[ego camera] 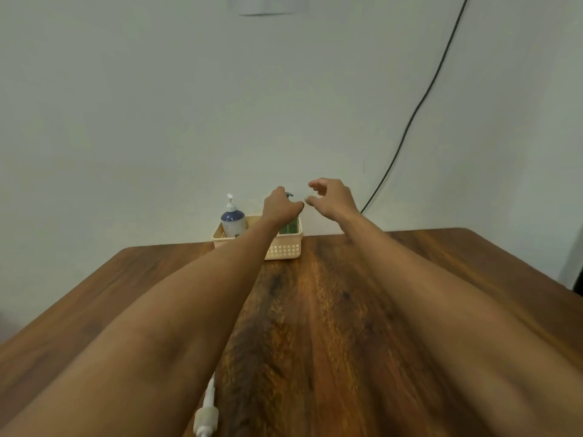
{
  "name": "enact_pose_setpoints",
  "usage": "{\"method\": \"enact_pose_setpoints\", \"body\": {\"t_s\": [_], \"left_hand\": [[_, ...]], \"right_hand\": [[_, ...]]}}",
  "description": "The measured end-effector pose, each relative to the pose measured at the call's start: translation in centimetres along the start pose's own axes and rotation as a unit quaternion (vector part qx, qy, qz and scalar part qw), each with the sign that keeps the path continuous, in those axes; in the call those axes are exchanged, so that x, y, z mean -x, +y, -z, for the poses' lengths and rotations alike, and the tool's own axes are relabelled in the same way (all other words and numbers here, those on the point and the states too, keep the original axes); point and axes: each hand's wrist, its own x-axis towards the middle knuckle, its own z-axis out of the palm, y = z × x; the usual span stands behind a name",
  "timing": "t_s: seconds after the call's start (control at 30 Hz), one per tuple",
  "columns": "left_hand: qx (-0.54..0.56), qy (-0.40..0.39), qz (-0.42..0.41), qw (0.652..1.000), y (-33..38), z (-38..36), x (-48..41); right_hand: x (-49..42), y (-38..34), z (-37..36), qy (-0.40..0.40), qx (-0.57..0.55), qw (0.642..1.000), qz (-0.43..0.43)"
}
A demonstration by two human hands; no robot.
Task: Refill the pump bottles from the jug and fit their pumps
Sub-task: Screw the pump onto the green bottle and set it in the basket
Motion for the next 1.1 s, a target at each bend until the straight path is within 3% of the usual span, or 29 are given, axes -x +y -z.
{"method": "enact_pose_setpoints", "body": {"t_s": [0.4, 0.7, 1.1], "left_hand": [[0.003, 0.037, -0.09, 0.995, 4.8, 6.9, 13.1], [0.02, 0.064, -0.157, 0.985, 3.6, 10.6, 22.7], [0.037, 0.077, -0.154, 0.984, -0.2, 12.3, 26.6]], "right_hand": [[11.4, -8.1, 5.2, 0.019, -0.021, 0.998, 0.059], [19.3, -10.5, 5.3, 0.016, -0.072, 0.991, 0.113], [23.0, -10.7, 2.5, -0.012, -0.06, 0.988, 0.142]]}}
